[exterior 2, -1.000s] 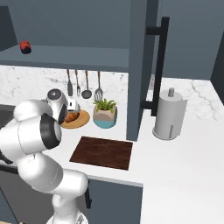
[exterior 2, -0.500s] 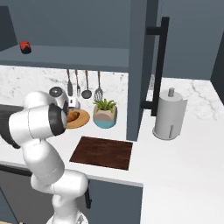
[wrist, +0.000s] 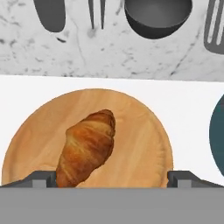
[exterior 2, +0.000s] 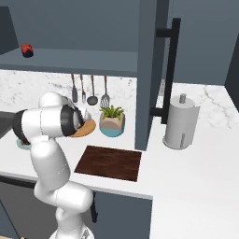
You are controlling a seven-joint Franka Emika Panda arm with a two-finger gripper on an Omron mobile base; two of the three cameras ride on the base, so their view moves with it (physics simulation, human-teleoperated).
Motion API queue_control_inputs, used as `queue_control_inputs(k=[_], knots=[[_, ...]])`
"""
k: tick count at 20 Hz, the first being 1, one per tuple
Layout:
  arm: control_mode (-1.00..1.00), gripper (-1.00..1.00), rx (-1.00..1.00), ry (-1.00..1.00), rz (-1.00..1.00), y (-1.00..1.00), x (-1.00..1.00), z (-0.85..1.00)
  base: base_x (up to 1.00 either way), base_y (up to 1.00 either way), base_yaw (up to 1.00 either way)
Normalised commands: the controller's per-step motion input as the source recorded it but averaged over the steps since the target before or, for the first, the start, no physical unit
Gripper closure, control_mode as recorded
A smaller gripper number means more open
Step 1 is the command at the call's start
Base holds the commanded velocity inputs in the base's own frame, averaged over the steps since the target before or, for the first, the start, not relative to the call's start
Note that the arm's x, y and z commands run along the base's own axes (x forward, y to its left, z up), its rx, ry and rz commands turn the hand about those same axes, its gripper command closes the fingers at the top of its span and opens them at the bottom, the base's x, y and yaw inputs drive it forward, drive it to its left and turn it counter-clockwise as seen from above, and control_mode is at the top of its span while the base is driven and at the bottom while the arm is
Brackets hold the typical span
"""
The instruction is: From the different types of pastries on the counter, select a croissant and place it on the cutting board. Then retrieve a jar of jam from the cabinet and place it alongside the croissant on the cutting board.
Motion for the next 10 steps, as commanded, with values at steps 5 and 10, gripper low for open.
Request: queue_control_inputs(k=[5, 10], knots=[[-1.00, -1.00, 0.20, 0.05, -0.17, 0.20, 0.32, -0.20, 0.00, 0.00, 0.00], [-1.00, -1.00, 0.00, 0.02, 0.00, 0.04, 0.27, 0.00, 0.00, 0.00, 0.00]])
